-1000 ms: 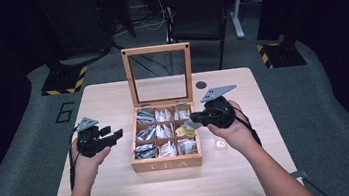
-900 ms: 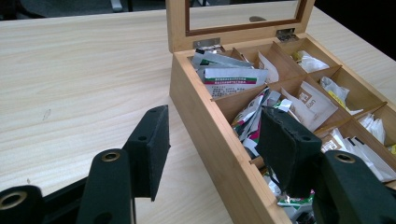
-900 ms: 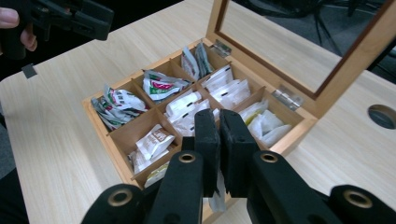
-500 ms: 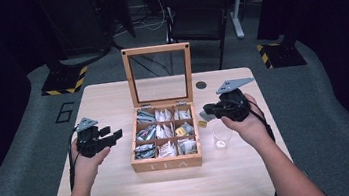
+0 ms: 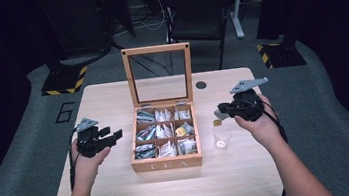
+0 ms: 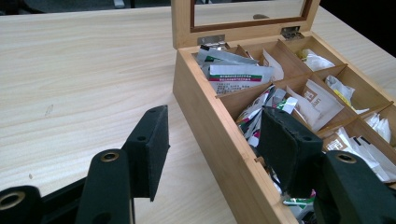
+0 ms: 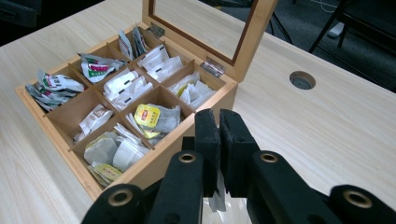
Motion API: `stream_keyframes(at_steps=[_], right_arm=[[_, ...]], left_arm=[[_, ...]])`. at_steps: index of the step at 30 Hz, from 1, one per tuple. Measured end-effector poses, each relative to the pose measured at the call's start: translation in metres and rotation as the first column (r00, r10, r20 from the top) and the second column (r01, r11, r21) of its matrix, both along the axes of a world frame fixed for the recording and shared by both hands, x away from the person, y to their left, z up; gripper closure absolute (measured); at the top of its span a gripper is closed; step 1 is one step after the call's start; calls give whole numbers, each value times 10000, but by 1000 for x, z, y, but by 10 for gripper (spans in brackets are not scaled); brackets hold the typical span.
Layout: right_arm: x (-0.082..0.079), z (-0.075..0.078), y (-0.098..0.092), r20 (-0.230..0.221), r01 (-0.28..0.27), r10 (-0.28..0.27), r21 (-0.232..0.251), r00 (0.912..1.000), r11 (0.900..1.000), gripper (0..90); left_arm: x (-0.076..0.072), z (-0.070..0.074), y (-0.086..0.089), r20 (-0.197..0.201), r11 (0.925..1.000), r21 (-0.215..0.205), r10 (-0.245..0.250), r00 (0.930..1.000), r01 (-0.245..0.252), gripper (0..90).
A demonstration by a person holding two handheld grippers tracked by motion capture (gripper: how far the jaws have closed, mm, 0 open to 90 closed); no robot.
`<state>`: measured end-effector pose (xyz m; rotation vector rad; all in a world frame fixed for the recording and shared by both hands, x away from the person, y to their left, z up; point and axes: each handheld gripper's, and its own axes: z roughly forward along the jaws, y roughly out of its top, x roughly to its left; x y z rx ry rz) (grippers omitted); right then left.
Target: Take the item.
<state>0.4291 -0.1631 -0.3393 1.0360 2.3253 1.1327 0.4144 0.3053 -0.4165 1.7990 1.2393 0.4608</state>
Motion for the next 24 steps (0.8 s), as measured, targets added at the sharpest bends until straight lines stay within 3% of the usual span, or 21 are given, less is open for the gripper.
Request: stream_keyframes(at_steps=[11, 24], right_arm=[[-5, -14, -7, -169, 125, -126, -16, 9998, 9999, 860], [-7, -43, -7, -657, 269, -284, -237, 9974, 9994, 860]], left_arm=[[0, -1, 0, 5, 10000, 14, 15, 10000, -15, 427], [0, -1, -1, -26, 10000, 48, -1, 10000, 1, 426]])
